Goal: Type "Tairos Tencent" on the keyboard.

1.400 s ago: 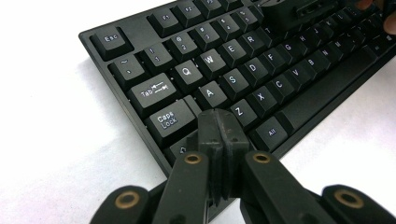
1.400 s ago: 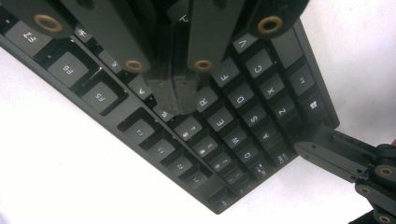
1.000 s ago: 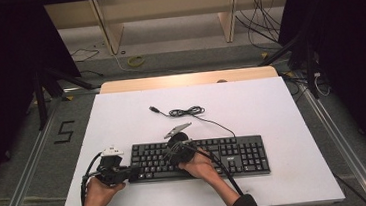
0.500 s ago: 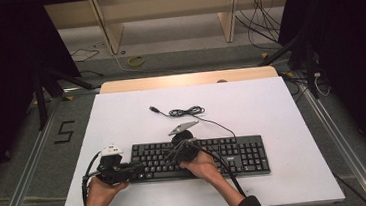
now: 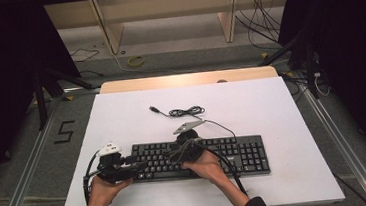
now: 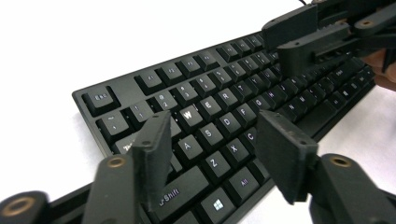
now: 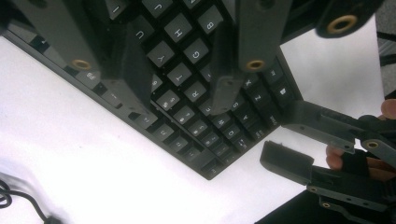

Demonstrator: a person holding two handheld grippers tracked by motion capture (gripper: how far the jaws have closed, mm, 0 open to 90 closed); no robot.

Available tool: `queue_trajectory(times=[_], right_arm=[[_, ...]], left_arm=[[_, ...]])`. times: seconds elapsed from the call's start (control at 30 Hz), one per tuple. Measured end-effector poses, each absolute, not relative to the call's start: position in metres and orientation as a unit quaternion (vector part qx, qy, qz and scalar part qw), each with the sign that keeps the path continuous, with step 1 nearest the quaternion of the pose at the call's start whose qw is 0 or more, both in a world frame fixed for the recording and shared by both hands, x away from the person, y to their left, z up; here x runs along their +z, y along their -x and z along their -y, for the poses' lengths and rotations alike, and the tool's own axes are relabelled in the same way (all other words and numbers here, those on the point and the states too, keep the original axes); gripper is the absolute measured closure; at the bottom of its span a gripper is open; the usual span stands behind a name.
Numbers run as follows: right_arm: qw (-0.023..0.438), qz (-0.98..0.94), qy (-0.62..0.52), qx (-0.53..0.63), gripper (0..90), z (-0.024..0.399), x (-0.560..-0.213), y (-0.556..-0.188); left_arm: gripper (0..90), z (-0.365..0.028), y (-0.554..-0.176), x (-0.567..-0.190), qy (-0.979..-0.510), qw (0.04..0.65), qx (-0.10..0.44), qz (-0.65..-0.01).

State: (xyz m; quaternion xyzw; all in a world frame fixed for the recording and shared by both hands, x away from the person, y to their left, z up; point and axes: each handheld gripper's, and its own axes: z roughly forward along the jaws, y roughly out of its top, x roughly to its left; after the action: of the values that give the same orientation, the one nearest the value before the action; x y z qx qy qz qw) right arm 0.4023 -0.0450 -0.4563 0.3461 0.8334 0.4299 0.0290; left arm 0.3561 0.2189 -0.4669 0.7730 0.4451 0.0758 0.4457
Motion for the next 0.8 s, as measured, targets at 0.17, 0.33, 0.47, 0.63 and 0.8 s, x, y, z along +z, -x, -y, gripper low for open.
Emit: queue_trajectory(times=[0.17, 0.33, 0.47, 0.63, 0.8], right_arm=[[0.033, -0.828, -0.349, 0.438, 54.4, 0.05, -0.454, -0.4], [0.031, -0.825, -0.353, 0.441, 51.1, 0.055, -0.454, -0.399], [0.034, -0.823, -0.357, 0.441, 48.7, 0.06, -0.454, -0.399], [0.035, -0.821, -0.361, 0.441, 45.8, 0.065, -0.454, -0.399], [0.036, -0.82, -0.362, 0.442, 42.8, 0.069, -0.453, -0.397]], left_arm=[[39.3, -0.218, -0.358, -0.468, -0.774, 0.444, 0.077, -0.445], [37.7, -0.218, -0.359, -0.468, -0.772, 0.446, 0.078, -0.446], [36.5, -0.217, -0.36, -0.468, -0.771, 0.446, 0.078, -0.447], [34.9, -0.216, -0.362, -0.469, -0.771, 0.446, 0.076, -0.449], [33.9, -0.215, -0.363, -0.469, -0.77, 0.448, 0.077, -0.448]])
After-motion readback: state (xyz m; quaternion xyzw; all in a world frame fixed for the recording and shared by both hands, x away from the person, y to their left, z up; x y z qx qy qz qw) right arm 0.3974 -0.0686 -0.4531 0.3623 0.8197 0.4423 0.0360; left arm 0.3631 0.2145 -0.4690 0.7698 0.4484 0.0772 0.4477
